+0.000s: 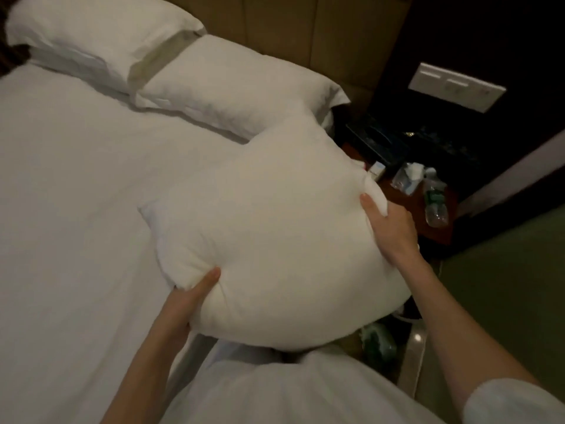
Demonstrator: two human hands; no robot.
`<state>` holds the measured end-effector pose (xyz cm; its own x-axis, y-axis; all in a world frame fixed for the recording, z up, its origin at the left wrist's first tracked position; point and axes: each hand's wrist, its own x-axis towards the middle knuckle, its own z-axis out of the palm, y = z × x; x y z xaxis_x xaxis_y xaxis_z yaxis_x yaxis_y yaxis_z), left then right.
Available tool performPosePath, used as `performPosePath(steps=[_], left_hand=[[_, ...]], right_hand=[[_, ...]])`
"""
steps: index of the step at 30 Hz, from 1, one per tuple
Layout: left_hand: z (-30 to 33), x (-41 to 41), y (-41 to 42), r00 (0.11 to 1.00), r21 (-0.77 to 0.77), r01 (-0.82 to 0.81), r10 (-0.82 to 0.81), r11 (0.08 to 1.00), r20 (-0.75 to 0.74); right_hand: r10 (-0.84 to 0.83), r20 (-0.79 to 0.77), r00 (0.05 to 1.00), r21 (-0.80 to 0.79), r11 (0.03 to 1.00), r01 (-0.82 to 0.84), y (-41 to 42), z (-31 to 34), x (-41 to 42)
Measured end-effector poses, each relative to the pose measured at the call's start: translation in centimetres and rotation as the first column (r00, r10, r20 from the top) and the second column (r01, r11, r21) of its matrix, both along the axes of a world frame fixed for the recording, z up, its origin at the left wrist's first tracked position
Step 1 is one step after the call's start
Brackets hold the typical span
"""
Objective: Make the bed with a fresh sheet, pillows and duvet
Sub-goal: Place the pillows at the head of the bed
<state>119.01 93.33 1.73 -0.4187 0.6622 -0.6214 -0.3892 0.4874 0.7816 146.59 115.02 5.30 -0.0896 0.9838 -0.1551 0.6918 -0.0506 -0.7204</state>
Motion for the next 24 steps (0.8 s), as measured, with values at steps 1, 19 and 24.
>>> performPosePath(steps=[1,19,24], left_hand=[[0.2,-0.7,1.8,1.000,0.016,-0.017,0.017,1.000,0.002],[5.1,-17.4,37.4,0.996,0.198,-0.094,0.093,0.976,0.013],[4.0,-21.8,45.5,0.969,0.127,-0.239,0.244,0.963,-0.031]], right_hand=[[0.018,-0.011,1.000,0.015,1.000,-0.018,2.5,0.0,-0.9],[0.206,-0.008,0.978,0.278,0.940,-0.196,44.0,8.4,-21.2],[0.276,-0.024,0.961,0.234,0.936,-0.263,54.4,6.0,-28.9]])
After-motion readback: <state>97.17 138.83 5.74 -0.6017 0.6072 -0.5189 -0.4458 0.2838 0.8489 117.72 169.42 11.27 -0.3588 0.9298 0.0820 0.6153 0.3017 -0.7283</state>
